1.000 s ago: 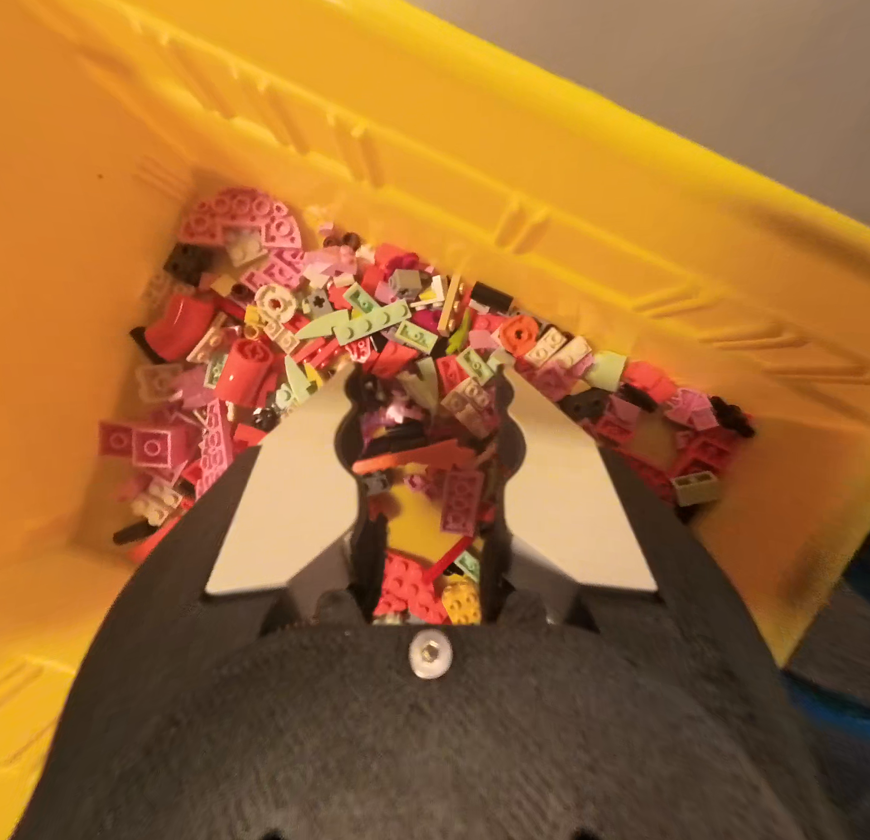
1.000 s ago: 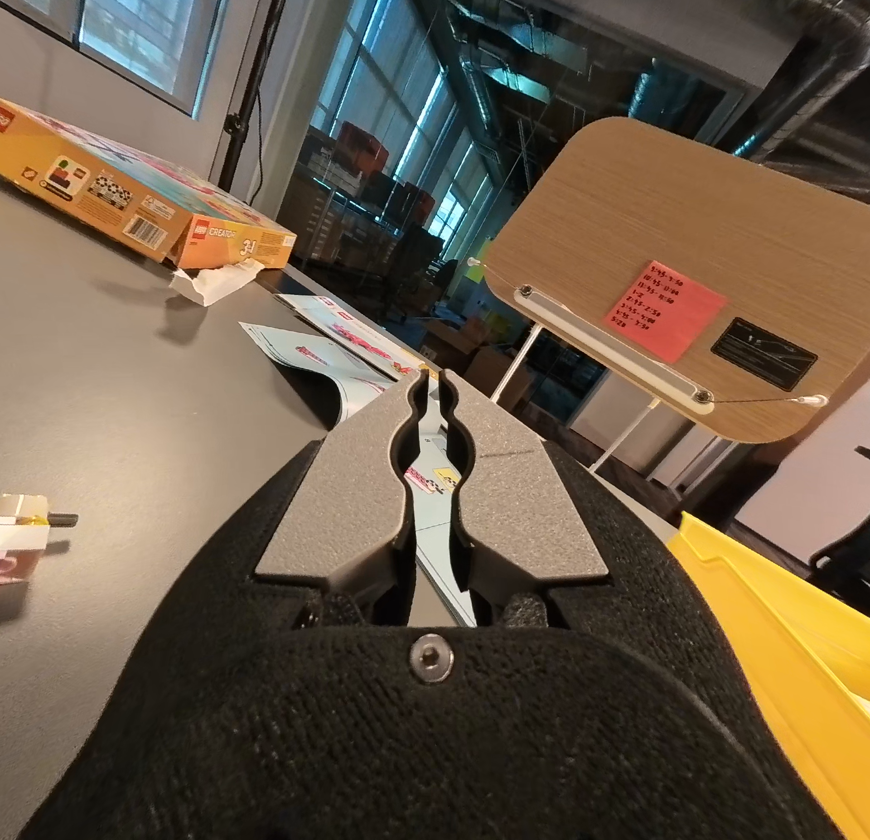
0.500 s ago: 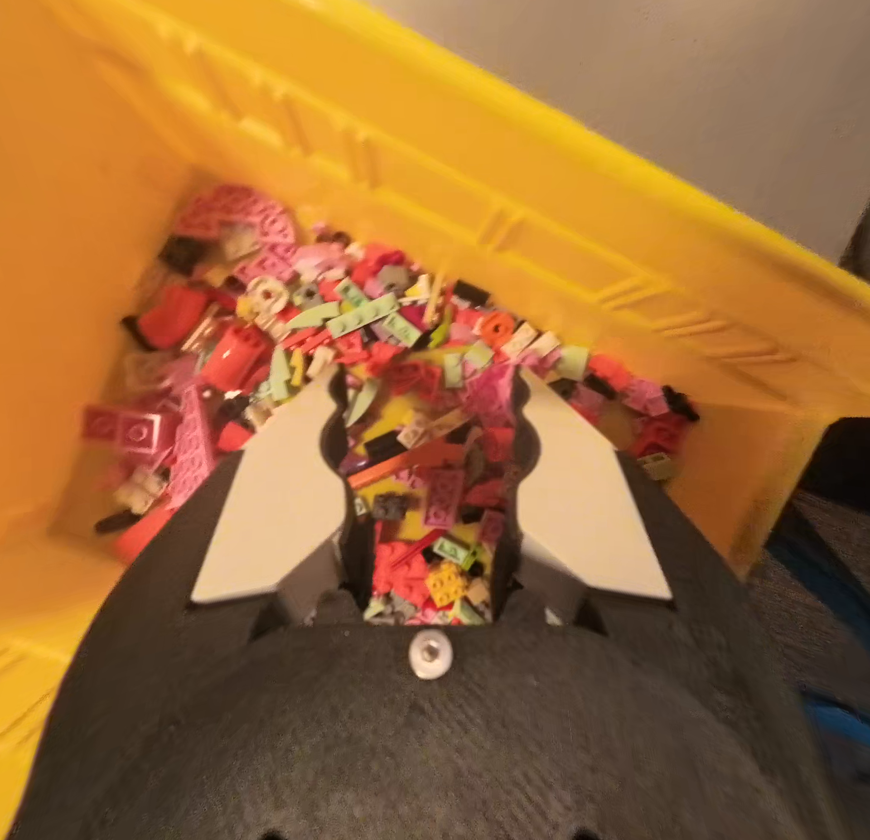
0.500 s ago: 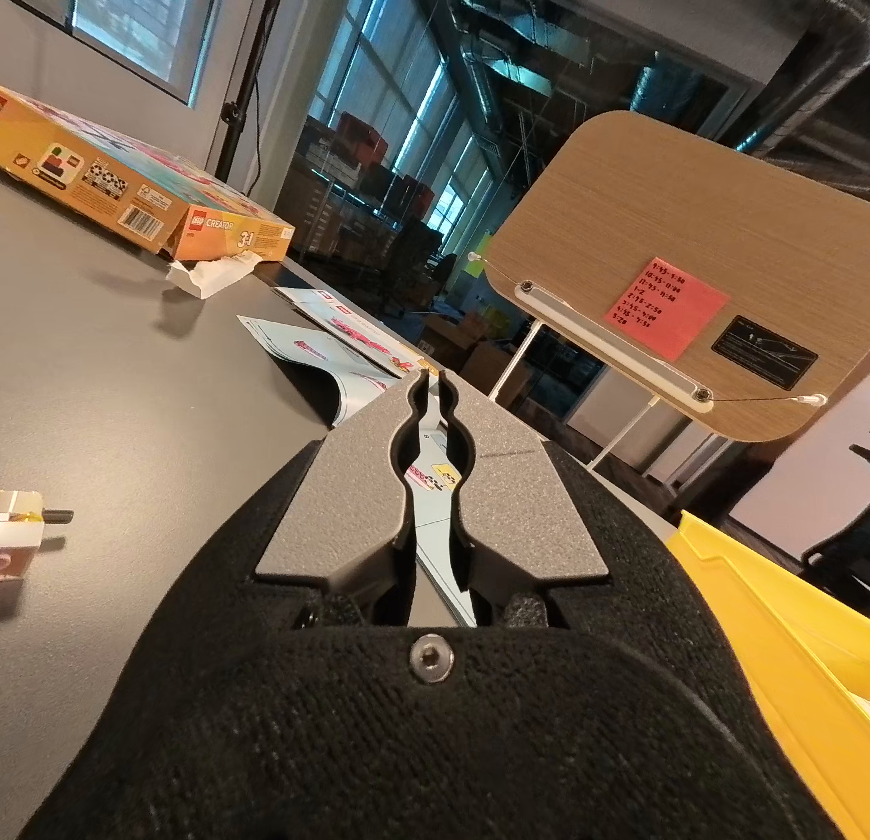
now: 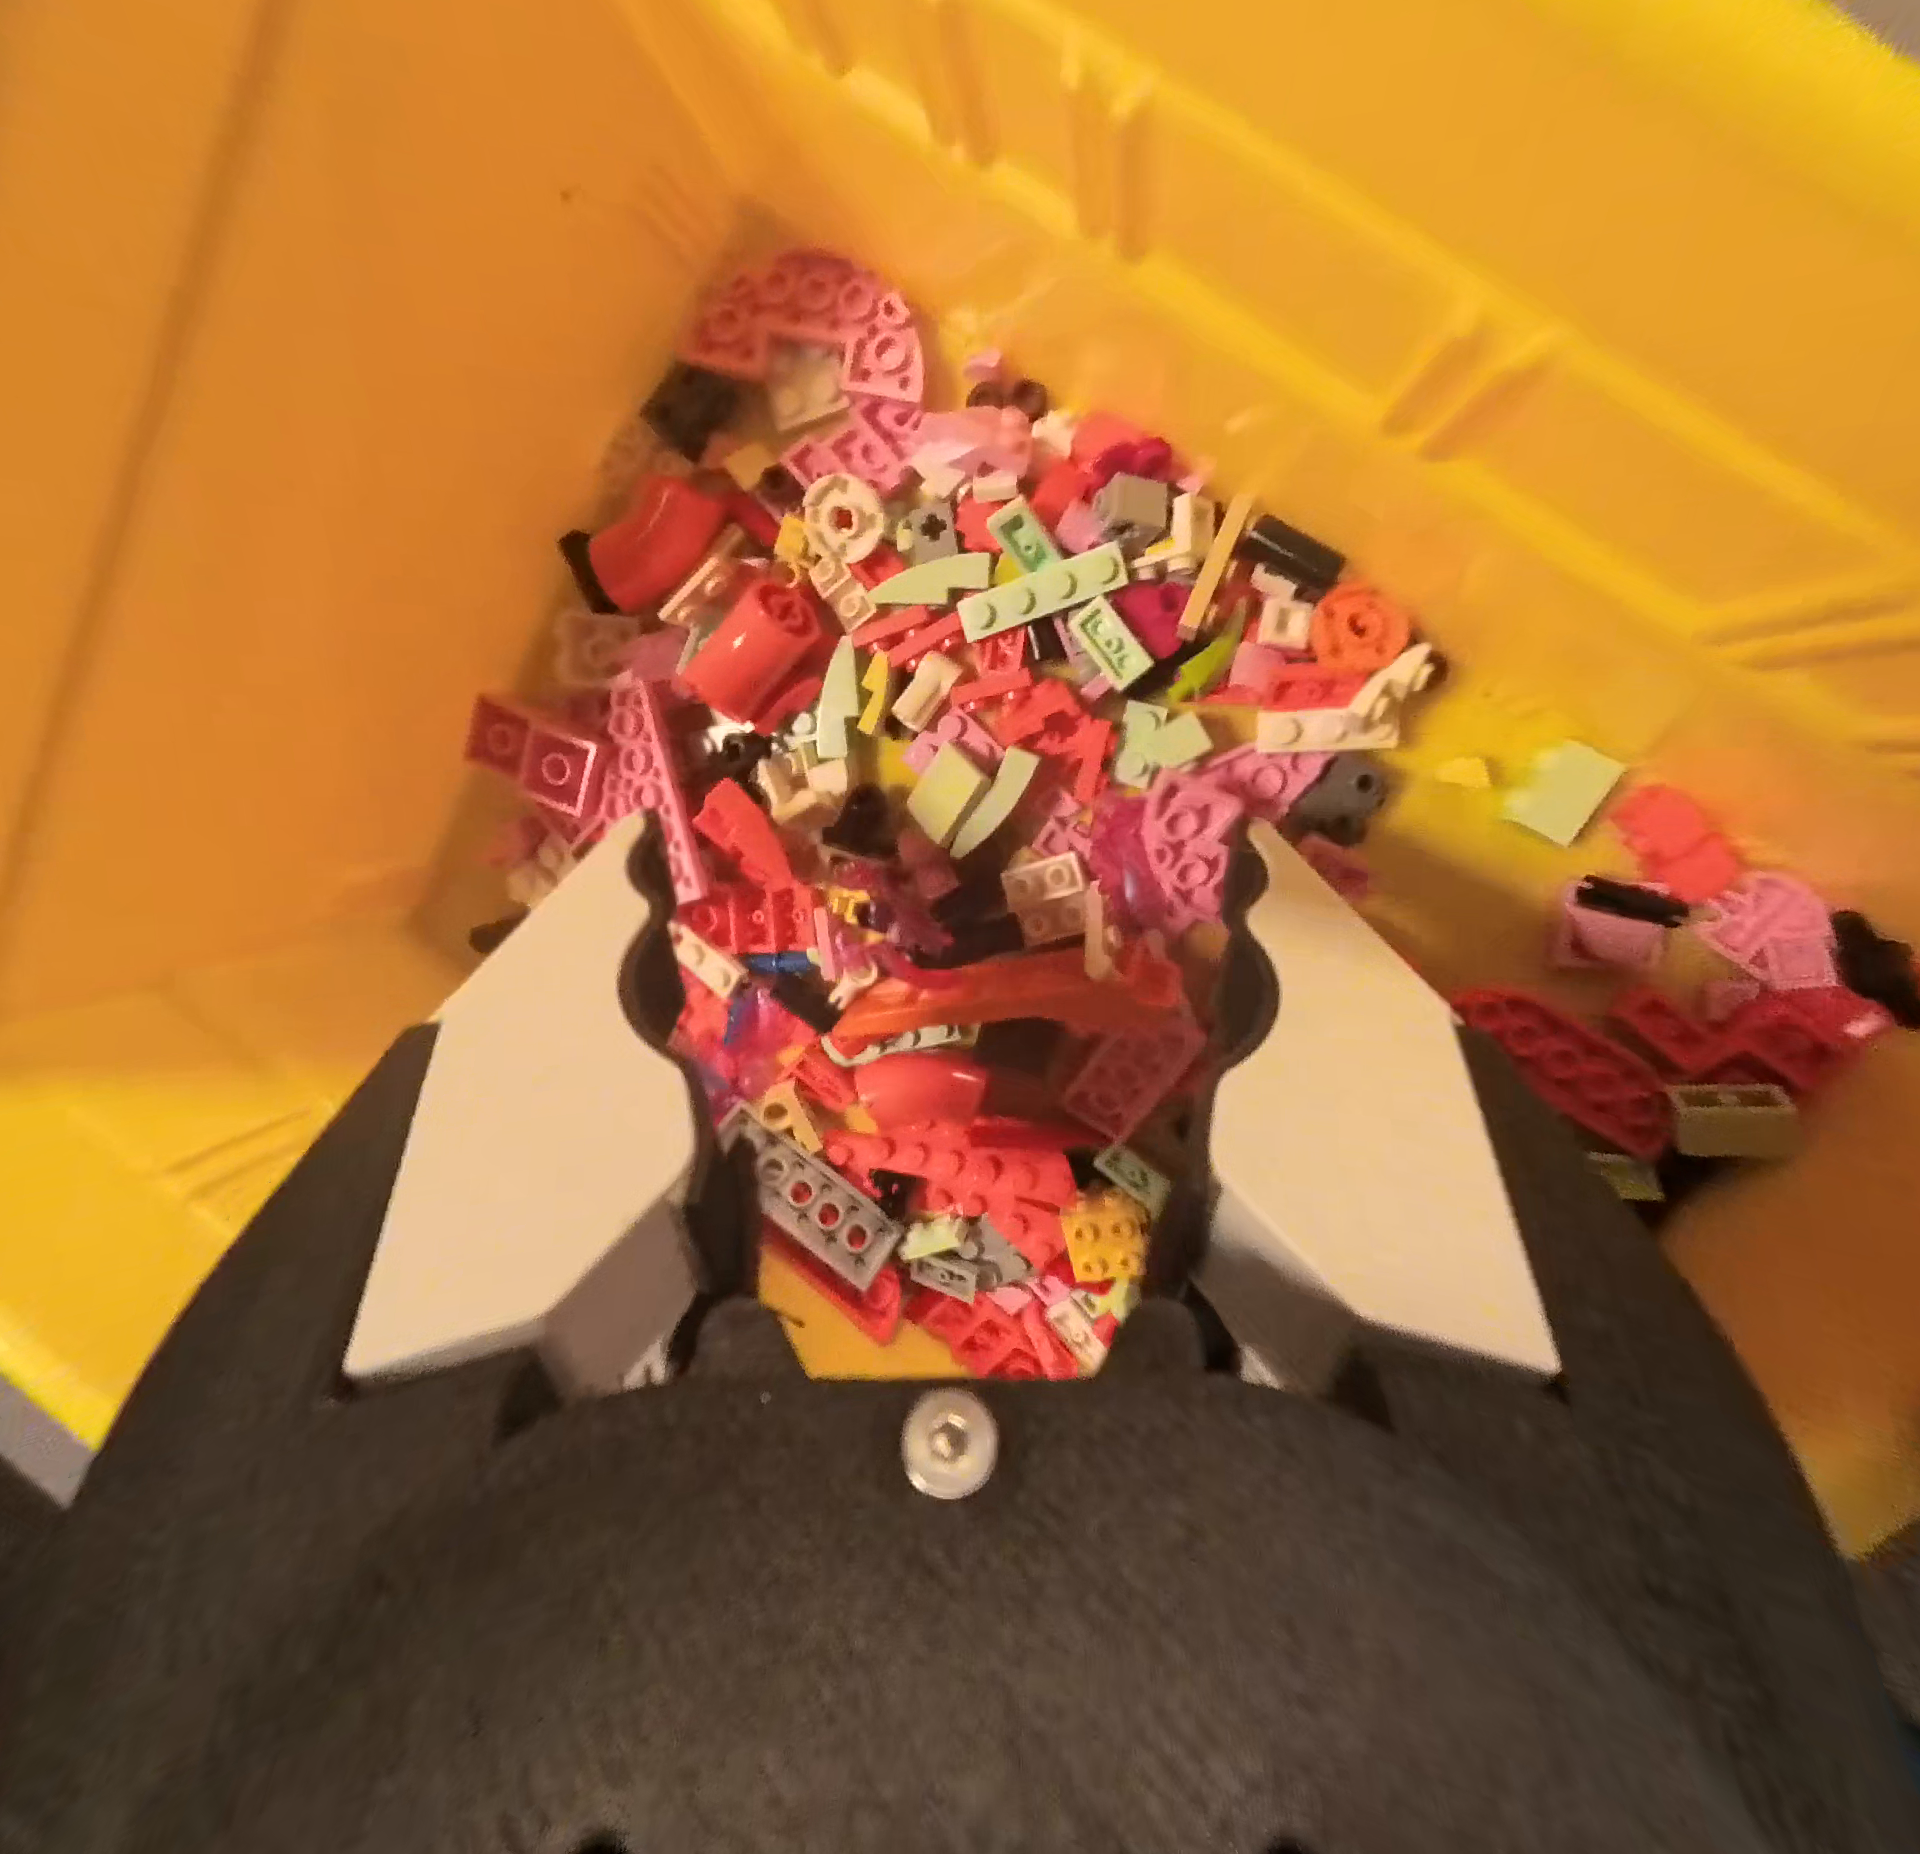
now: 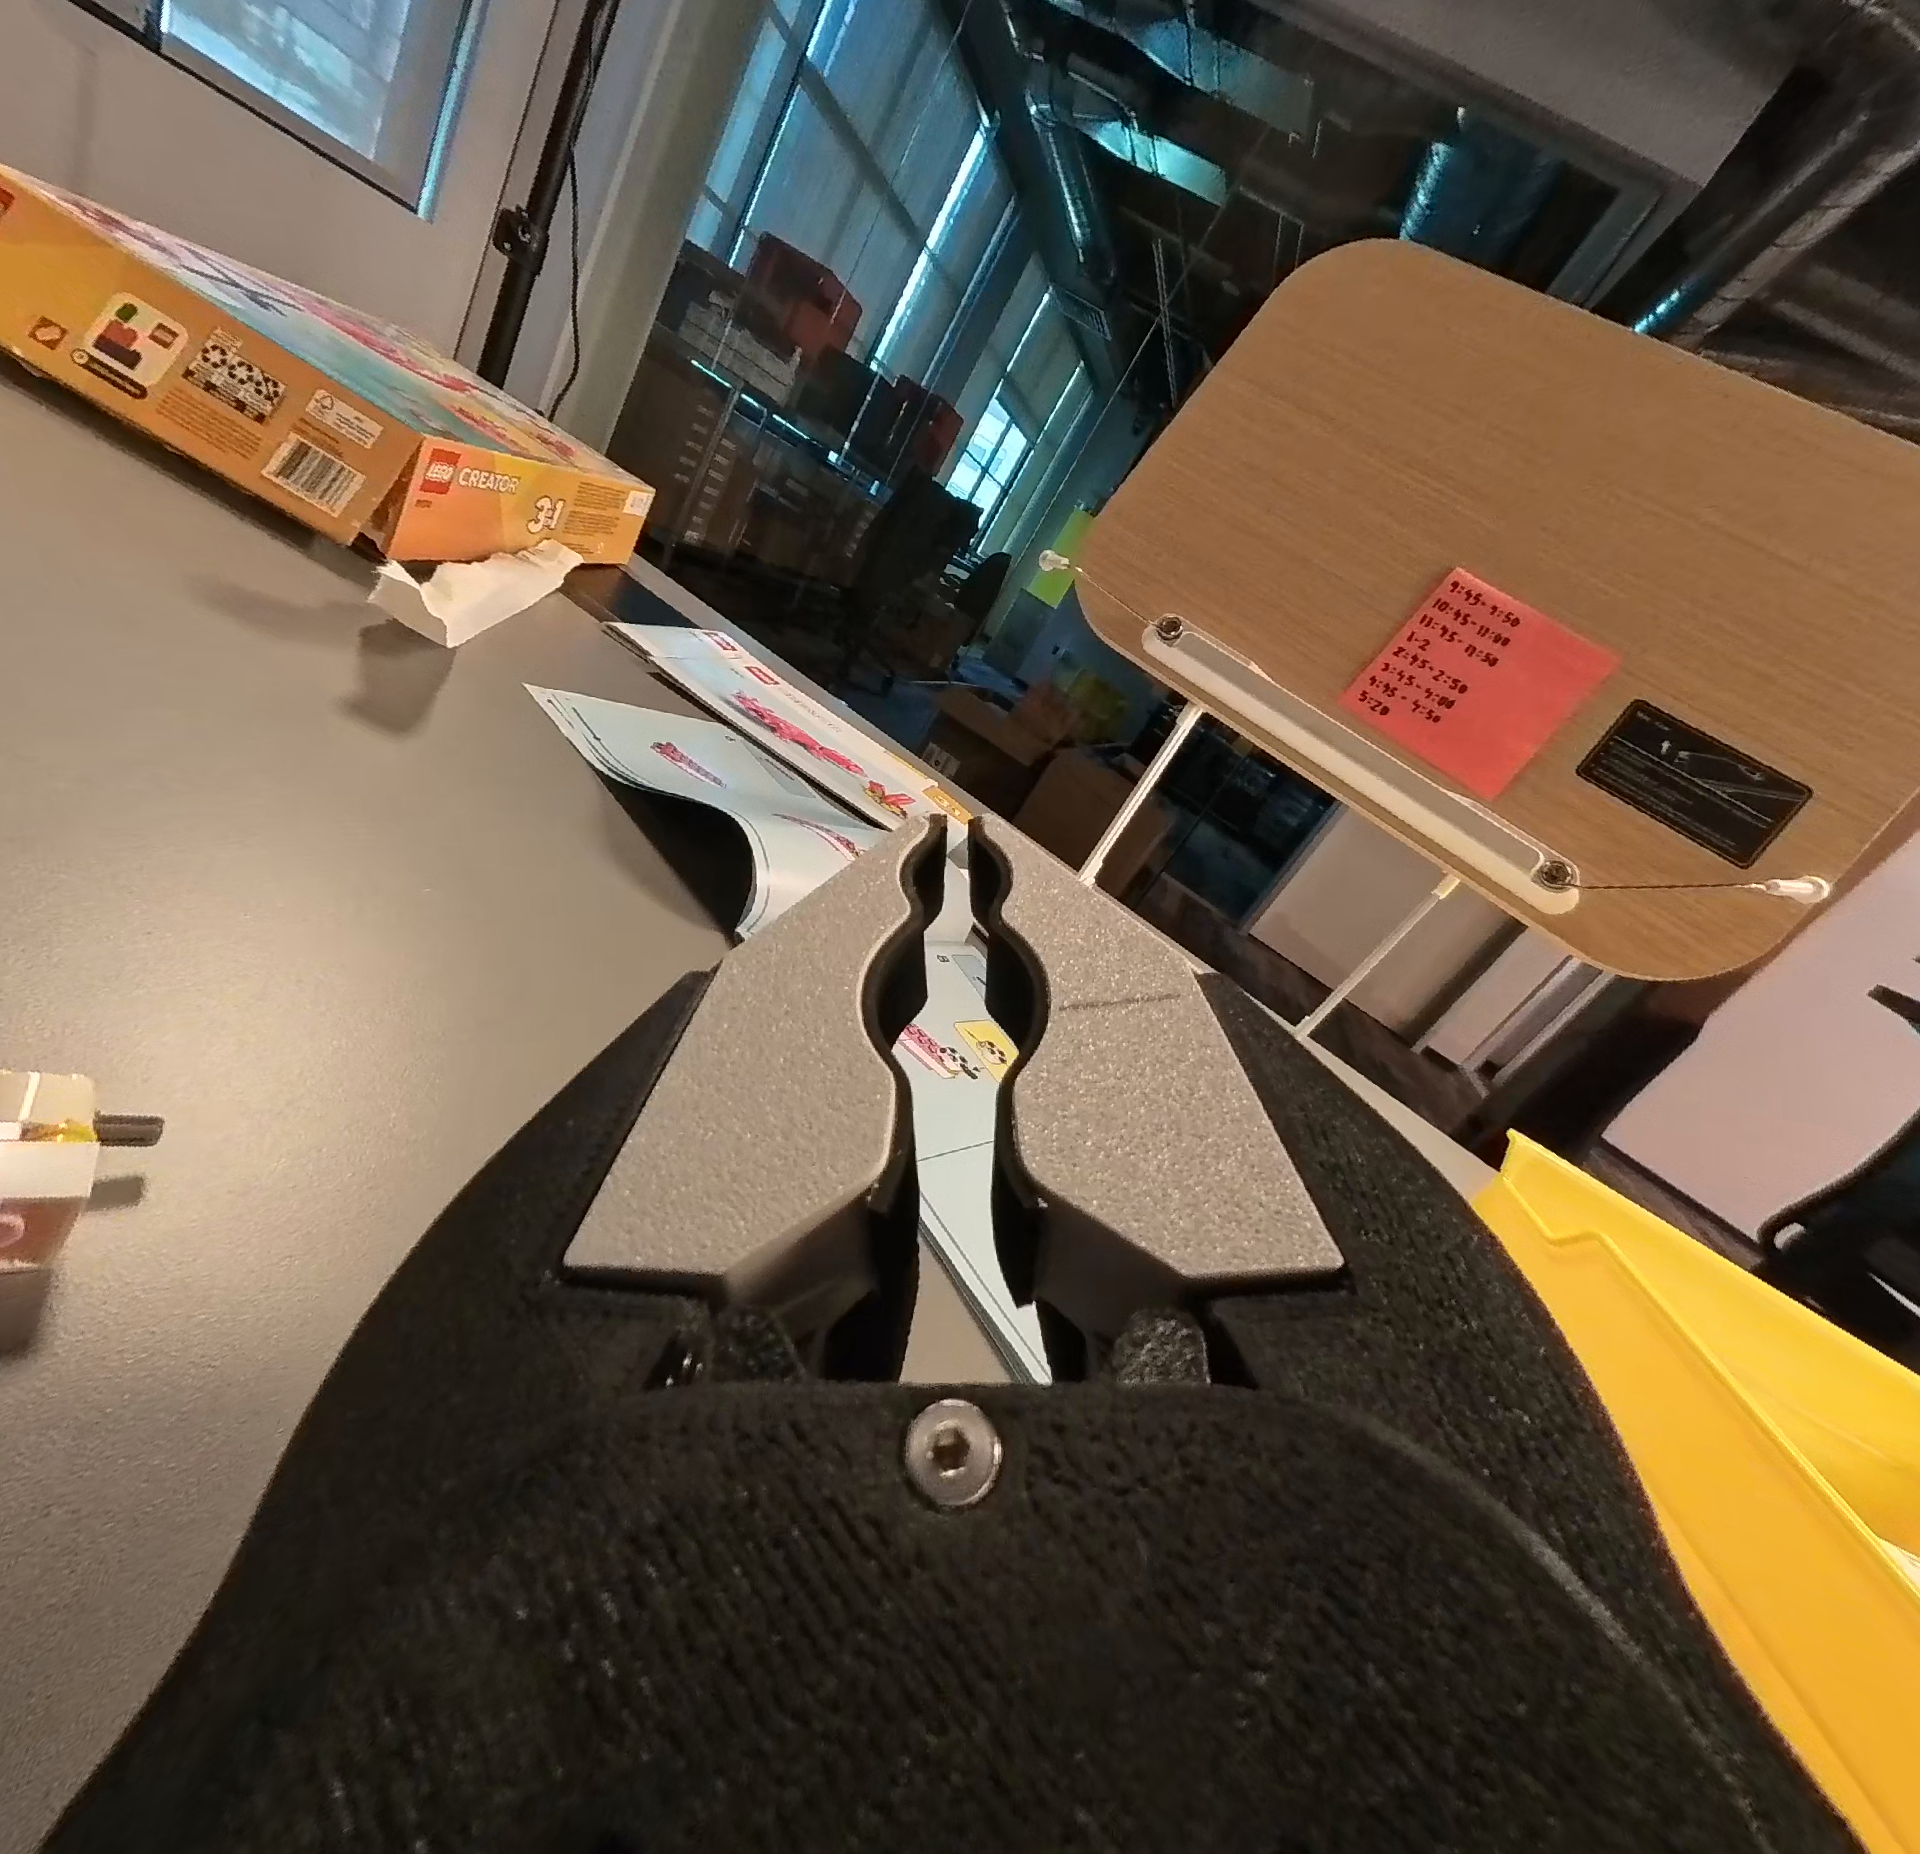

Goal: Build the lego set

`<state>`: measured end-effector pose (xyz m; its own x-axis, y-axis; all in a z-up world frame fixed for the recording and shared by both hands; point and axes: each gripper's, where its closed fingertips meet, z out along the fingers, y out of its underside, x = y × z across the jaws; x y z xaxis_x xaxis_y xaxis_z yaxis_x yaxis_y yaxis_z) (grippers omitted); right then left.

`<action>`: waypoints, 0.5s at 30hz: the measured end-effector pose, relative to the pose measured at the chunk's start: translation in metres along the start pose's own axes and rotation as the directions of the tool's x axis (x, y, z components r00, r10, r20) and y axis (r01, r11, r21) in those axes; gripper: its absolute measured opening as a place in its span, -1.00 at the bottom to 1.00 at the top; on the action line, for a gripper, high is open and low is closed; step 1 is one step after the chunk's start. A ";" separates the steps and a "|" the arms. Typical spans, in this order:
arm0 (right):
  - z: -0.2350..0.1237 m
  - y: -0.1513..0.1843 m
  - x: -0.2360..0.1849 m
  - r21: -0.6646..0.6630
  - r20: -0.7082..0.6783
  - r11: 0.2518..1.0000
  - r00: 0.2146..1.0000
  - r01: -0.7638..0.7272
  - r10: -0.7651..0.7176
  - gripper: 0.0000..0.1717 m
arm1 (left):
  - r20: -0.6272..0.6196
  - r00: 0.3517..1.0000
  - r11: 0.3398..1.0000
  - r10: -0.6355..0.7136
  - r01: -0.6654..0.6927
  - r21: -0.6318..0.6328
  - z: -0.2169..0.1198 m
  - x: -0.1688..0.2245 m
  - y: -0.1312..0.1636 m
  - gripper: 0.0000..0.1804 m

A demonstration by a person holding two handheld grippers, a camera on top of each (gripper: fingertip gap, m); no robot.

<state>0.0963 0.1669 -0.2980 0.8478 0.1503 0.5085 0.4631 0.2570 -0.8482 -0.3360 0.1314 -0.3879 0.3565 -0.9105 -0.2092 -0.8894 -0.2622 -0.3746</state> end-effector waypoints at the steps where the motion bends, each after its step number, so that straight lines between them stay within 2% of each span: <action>1: 0.000 0.000 0.000 0.000 0.000 1.000 1.000 0.000 0.000 -0.97 | -0.002 1.000 1.000 -0.020 0.020 0.006 -0.002 0.000 0.001 0.15; 4: 0.000 0.000 0.000 -0.001 0.001 1.000 1.000 0.001 -0.001 -0.97 | -0.045 0.997 0.998 -0.056 0.057 0.021 -0.007 0.007 0.005 0.18; 7: 0.000 0.000 -0.001 -0.001 0.003 1.000 1.000 0.003 -0.003 -0.97 | -0.210 0.975 0.996 -0.075 0.085 0.039 -0.014 0.036 0.003 0.37; 9: 0.001 0.000 -0.001 -0.002 0.003 1.000 1.000 0.006 -0.006 -0.98 | -0.272 0.961 0.998 -0.049 0.057 0.022 -0.015 0.052 0.005 0.51; 11: 0.001 0.001 -0.001 -0.005 0.003 1.000 1.000 0.009 -0.009 -0.98 | -0.281 0.959 1.000 -0.022 0.016 -0.023 -0.012 0.061 0.010 0.61; 15: 0.001 0.001 -0.001 -0.008 0.000 1.000 1.000 0.015 -0.015 -0.98 | -0.285 0.958 0.997 0.009 -0.032 -0.076 -0.001 0.071 0.012 0.62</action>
<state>0.0957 0.1682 -0.2996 0.8409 0.1467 0.5210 0.4777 0.2514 -0.8418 -0.3214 0.0631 -0.4065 0.2524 -0.9661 0.0538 -0.9193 -0.2568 -0.2983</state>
